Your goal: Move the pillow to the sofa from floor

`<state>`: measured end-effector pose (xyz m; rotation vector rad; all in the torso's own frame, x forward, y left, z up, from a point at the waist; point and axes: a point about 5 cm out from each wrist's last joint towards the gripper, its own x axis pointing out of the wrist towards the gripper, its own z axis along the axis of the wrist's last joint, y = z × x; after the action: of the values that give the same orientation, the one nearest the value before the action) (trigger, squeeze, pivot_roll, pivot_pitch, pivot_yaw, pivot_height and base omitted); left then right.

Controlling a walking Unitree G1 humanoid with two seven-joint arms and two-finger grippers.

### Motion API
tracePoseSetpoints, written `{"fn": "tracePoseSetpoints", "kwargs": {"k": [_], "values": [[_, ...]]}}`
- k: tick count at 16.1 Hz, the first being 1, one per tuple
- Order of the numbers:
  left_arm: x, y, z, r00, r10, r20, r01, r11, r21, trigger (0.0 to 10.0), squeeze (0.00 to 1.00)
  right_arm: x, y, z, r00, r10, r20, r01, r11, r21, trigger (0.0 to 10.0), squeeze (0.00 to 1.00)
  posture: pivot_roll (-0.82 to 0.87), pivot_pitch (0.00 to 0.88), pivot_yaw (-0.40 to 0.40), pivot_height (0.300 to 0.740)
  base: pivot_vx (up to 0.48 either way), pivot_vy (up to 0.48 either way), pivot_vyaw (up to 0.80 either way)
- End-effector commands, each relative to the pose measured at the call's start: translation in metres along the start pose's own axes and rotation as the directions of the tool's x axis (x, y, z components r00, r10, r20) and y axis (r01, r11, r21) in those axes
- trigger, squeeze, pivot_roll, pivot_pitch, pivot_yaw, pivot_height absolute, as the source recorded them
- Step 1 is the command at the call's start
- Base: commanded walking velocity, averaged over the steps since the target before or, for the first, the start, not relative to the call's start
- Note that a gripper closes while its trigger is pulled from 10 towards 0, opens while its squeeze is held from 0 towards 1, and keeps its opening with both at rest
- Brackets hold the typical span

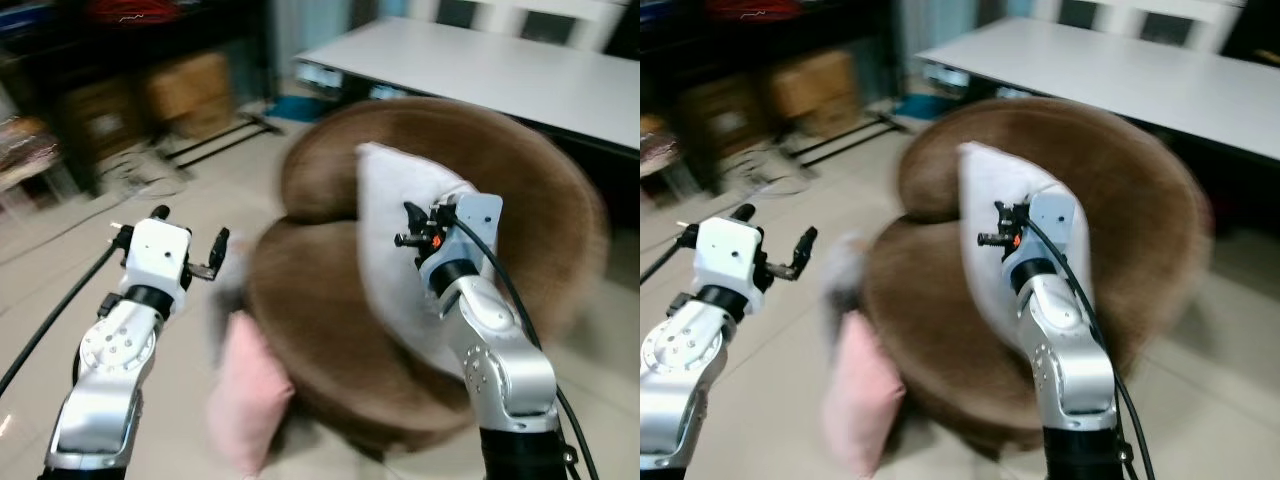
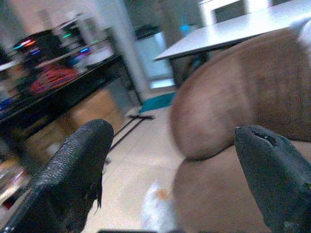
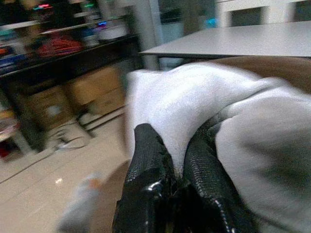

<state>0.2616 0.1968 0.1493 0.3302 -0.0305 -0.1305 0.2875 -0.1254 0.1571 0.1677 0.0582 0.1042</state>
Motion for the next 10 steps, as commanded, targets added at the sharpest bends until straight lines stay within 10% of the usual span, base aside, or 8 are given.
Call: {"fn": "tracePoseSetpoints", "kwargs": {"k": [1, 10], "values": [[0.002, -0.004, 0.006, 0.999, -0.027, 0.021, 0.027, 1.000, 0.006, 10.0, 0.00, 0.001, -0.002, 0.012, 0.998, 0.001, 0.057, -0.001, 1.000, -0.005, 10.0, 0.00, -0.01, 0.000, 0.041, 0.740, 0.326, 0.000, -0.80], [-0.001, -0.007, 0.005, 0.999, -0.037, 0.020, 0.037, 0.999, 0.008, 10.0, 0.00, 0.002, 0.016, 0.023, 0.982, 0.150, 0.115, -0.150, 0.989, -0.008, 10.0, 0.00, 0.01, 0.000, 0.025, 0.740, 0.316, 0.000, -0.08]]}}
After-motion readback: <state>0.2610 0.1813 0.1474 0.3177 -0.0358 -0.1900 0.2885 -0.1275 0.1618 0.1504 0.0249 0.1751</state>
